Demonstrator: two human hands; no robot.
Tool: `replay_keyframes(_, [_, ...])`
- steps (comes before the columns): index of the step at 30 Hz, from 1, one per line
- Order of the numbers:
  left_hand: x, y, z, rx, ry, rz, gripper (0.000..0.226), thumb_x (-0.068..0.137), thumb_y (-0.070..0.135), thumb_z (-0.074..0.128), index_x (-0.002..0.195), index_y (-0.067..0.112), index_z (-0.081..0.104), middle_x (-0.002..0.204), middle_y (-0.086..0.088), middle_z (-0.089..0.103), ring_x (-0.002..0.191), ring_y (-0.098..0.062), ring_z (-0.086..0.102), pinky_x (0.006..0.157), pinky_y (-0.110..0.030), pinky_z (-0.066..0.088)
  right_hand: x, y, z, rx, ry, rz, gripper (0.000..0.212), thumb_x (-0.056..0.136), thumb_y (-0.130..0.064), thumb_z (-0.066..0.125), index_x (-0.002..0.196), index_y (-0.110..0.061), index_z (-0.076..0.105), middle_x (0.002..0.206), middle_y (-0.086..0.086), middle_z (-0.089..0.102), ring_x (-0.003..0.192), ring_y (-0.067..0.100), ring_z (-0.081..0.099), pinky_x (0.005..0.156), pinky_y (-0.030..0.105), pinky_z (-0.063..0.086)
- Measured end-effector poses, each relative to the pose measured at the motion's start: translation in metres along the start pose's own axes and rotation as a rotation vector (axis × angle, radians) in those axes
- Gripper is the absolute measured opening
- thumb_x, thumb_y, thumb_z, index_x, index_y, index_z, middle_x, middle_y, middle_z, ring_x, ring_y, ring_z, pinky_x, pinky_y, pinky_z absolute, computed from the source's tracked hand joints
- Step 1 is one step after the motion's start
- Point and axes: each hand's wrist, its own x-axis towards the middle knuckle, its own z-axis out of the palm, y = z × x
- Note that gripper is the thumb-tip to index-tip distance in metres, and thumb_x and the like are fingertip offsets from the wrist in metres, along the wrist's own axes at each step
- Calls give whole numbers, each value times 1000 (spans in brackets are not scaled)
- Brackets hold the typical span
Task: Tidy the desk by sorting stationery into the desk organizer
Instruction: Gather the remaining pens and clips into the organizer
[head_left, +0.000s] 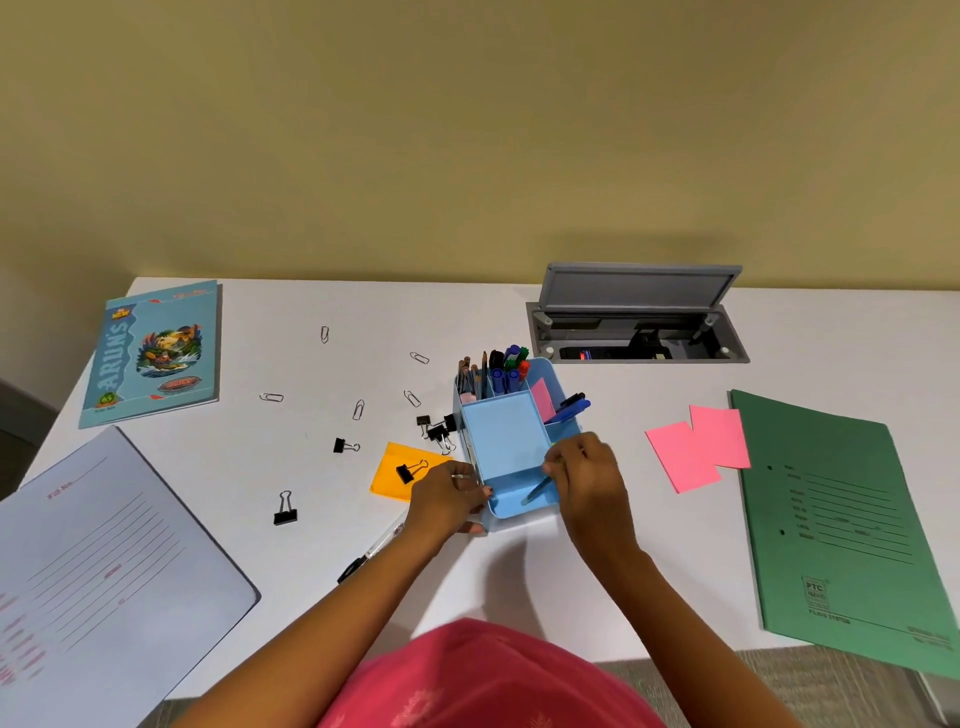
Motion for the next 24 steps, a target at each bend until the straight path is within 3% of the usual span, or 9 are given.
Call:
replay_keyframes(1, [1, -1, -1, 4, -2, 4, 29, 79, 6, 73, 102, 10, 57, 108, -18, 64, 88, -34, 68, 66, -50, 59, 6, 0, -3, -7, 21, 11, 12, 89, -12, 55, 89, -4, 64, 90, 13, 62, 79, 25, 58, 66, 29, 53])
replay_keyframes(3, [1, -2, -1, 8, -9, 8, 28, 79, 7, 73, 101, 10, 57, 107, -18, 65, 84, -32, 68, 65, -49, 59, 24, -2, -9, 75, 26, 206, 11, 90, -11, 58, 99, -7, 62, 102, 11, 58, 91, 26, 55, 71, 28, 46])
replay_keyframes(6, [2, -5, -1, 8, -17, 1, 27, 79, 9, 74, 101, 8, 58, 105, -18, 66, 77, -32, 69, 62, -46, 60, 47, 5, -6, 109, 28, 380, 27, 88, -7, 61, 114, -13, 56, 116, 8, 53, 106, 23, 50, 77, 27, 44])
replay_keyframes(9, [1, -5, -2, 11, -21, 2, 27, 79, 10, 73, 102, 5, 59, 104, -20, 66, 73, -28, 67, 52, -36, 59, 62, 12, -4, 132, -52, 388, 37, 88, -7, 62, 124, -12, 54, 123, 10, 52, 113, 25, 49, 86, 32, 46])
replay_keyframes(12, [1, -5, -2, 9, -23, 4, 26, 80, 10, 73, 101, 4, 60, 101, -19, 66, 73, -29, 67, 51, -35, 59, 71, 15, -2, 103, -98, 315, 23, 88, -2, 60, 110, -5, 63, 110, 14, 59, 102, 28, 54, 78, 29, 45])
replay_keyframes(16, [1, -6, -2, 13, -16, 7, 25, 79, 11, 74, 100, 4, 61, 99, -18, 68, 74, -30, 68, 56, -38, 60, 71, 13, -5, 98, -37, 298, 11, 86, 1, 60, 95, 0, 66, 97, 16, 61, 90, 27, 57, 70, 29, 48])
replay_keyframes(19, [2, -8, -1, 15, -11, 10, 25, 80, 12, 73, 100, 4, 61, 97, -18, 68, 73, -29, 68, 57, -38, 60, 69, 11, -12, 104, 18, 311, 12, 87, -1, 61, 97, 0, 66, 99, 16, 61, 89, 27, 58, 70, 29, 50])
replay_keyframes(24, [3, -9, -1, 10, -10, 18, 24, 80, 12, 73, 100, 4, 61, 96, -17, 68, 68, -24, 67, 51, -32, 59, 68, 11, -28, 103, 136, 306, 15, 89, -3, 60, 103, -3, 65, 104, 15, 60, 91, 25, 59, 71, 20, 39])
